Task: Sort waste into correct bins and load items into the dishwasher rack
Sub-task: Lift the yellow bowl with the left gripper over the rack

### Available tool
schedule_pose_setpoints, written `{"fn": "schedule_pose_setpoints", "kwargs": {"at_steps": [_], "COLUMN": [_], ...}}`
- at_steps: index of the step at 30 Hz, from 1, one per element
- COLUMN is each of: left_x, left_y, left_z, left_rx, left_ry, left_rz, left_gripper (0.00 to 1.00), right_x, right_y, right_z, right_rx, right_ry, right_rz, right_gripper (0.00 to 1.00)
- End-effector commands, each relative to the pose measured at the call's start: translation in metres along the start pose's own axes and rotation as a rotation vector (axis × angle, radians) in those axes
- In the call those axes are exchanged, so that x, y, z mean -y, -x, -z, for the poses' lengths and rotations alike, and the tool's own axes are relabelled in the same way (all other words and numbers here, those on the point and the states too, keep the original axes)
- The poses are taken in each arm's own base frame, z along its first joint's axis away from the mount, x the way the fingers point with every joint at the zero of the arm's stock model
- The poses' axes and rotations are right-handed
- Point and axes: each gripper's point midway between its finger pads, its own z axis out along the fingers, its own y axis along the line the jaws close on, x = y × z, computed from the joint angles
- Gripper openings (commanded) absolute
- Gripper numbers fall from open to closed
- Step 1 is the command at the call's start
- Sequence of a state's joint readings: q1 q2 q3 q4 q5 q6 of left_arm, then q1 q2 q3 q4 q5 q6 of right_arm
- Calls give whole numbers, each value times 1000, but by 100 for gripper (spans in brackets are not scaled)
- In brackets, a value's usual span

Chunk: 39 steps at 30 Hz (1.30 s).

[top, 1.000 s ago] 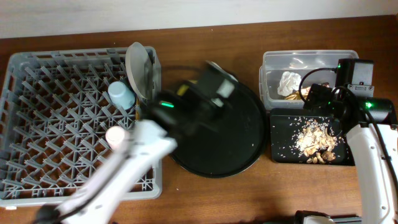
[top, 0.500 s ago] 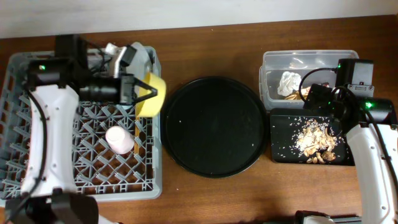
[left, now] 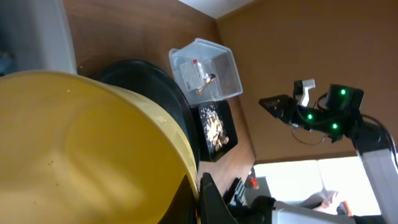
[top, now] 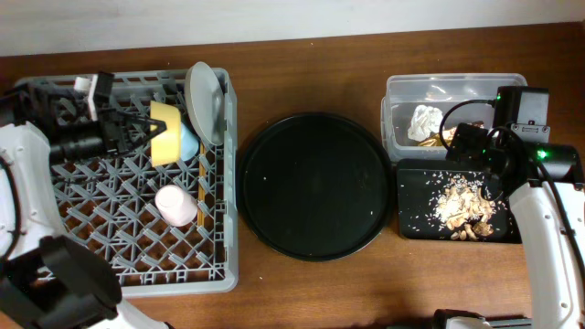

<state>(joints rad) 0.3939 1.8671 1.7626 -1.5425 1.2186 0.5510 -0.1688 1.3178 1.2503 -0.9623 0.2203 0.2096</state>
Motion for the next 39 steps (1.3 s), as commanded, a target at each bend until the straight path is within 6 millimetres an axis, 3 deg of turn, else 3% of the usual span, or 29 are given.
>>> {"fn": "schedule_pose_setpoints", "kwargs": {"at_steps": [1, 6, 11, 18, 22, 24, 25, 26, 32, 36, 39], "left_x": [-21, -49, -90, -115, -127, -129, -130, -132, -135, -126, -111], "left_y": [3, 4, -11, -13, -20, -21, -21, -20, -14, -6, 2], "left_z": [-2, -8, -17, 18, 28, 33, 36, 39, 82, 107, 115], "left_rx": [35, 101, 115, 191, 181, 191, 197, 206, 303, 343, 334], "left_ry": [-59, -174, -207, -168, -114, -106, -104, -102, -87, -76, -55], "left_rz": [46, 156, 273, 355, 366, 370, 373, 380, 434, 462, 424], "left_gripper": [0, 0, 0, 0, 0, 9, 42, 99, 100, 99, 99], "right_x": [3, 3, 3, 3, 2, 3, 3, 3, 3, 3, 3], "right_y": [3, 3, 3, 3, 3, 3, 3, 3, 3, 3, 3], "right_z": [1, 1, 1, 1, 1, 1, 1, 1, 1, 1, 1], "right_rx": [7, 7, 7, 7, 8, 7, 7, 7, 7, 7, 7], "right_ry": [-12, -12, -13, -12, -12, -12, -12, -12, -12, -12, -12], "right_rz": [-3, -3, -3, -3, -3, -3, -3, -3, -3, -3, -3], "right_gripper": [99, 99, 99, 99, 99, 99, 99, 99, 99, 99, 99]}}
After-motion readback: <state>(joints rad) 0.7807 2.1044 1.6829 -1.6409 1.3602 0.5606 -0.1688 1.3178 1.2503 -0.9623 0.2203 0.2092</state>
